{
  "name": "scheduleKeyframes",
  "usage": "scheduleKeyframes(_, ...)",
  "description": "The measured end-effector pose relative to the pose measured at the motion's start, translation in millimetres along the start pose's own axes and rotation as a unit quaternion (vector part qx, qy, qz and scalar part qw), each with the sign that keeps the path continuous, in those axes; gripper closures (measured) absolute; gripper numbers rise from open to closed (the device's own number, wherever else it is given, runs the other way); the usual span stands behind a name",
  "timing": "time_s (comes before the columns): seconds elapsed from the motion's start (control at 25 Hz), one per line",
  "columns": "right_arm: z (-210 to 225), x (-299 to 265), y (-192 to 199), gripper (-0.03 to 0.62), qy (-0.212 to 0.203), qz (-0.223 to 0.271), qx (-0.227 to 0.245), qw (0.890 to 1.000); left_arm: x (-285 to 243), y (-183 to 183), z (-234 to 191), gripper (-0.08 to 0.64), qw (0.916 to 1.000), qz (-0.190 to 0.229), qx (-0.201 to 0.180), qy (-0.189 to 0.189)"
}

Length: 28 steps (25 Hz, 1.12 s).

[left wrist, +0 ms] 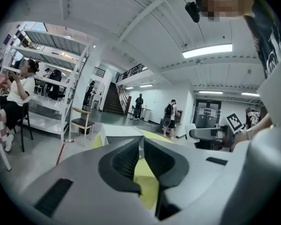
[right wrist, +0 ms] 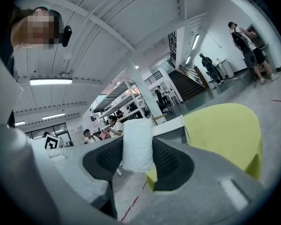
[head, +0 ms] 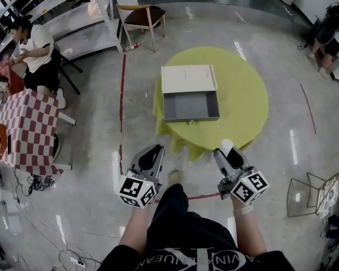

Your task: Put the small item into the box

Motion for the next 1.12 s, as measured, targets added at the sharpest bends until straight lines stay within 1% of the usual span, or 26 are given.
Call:
scheduleKeyframes(0.4,24,-55,-19,0.403,0.009,-0.021,-0.008,1.000,-60,1,-39,0.523,0.9998,-0.010,0.012,0.015)
scheduleKeyframes(0.76,32,-101,-24,0.403,0.021,-0.036,-0.012,0.999,-92,6,-81,0.523,0.9993,-0.018,0.022,0.025)
scheduleKeyframes(1.12,43,-123,-30,0.403,0.031,-0.046,-0.014,0.998,-123,5,-97,0.523,0.9986,-0.017,0.021,0.045)
Point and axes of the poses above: the fingertips, and each gripper's own axes: x backward along the fingers, z to its right, y out of its underside, the point moved 9 cm from there along x, backward along the fingers, and after that the axes turned 15 degrees about -x, right-handed, at the moved point
